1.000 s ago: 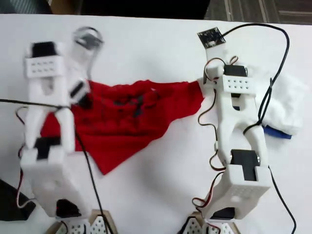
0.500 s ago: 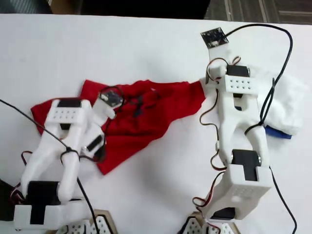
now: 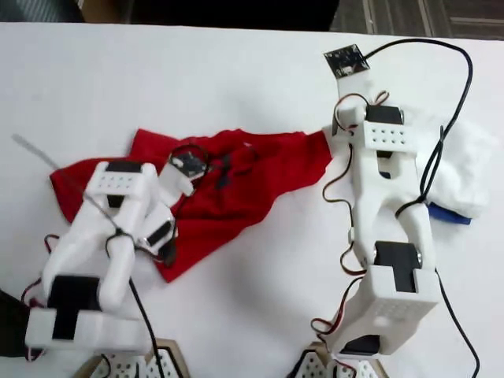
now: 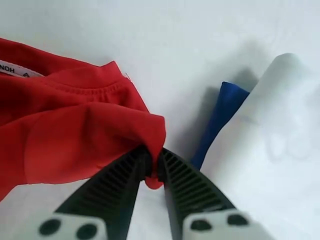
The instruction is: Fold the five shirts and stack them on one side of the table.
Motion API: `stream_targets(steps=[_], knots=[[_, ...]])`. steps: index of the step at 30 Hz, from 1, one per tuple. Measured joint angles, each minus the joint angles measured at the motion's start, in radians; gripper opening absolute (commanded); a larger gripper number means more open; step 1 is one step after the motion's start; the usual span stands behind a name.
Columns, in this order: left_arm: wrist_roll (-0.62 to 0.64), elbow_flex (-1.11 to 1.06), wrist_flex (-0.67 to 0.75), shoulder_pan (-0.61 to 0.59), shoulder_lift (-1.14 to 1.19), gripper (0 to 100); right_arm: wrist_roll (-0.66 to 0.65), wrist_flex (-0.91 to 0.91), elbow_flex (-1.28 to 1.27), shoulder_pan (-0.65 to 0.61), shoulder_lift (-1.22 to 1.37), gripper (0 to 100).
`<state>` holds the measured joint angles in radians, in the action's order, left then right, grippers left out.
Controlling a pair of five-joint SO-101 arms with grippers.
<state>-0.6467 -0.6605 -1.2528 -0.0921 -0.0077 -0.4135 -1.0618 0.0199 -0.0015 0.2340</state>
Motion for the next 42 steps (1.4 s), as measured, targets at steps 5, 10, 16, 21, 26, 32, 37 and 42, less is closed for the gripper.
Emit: stream_targets(steps=[5, 10, 16, 21, 26, 32, 37, 42], knots=[[0.000, 0.060, 0.011, 0.000, 0.095, 22, 0.000, 0.000, 0.000, 0.000, 0.000, 2.3], [0.000, 0.077, 0.011, 0.000, 0.110, 7, 0.000, 0.000, 0.000, 0.000, 0.000, 2.3], [0.000, 0.078, 0.009, 0.005, 0.110, 2, 0.000, 0.000, 0.000, 0.000, 0.000, 2.3], [0.000, 0.078, 0.005, 0.005, 0.110, 3, 0.000, 0.000, 0.000, 0.000, 0.000, 2.3], [0.000, 0.158, -0.106, 0.005, 0.084, 3, 0.000, 0.000, 0.000, 0.000, 0.000, 2.3], [-0.014, 0.195, -0.186, 0.005, -0.006, 18, 0.000, 0.000, 0.000, 0.000, 0.000, 2.3], [-0.031, 0.195, -0.189, 0.003, -0.006, 19, 0.000, 0.000, 0.000, 0.000, 0.000, 2.3], [-0.038, 0.195, -0.187, 0.003, -0.006, 19, 0.000, 0.000, 0.000, 0.000, 0.000, 2.3]])
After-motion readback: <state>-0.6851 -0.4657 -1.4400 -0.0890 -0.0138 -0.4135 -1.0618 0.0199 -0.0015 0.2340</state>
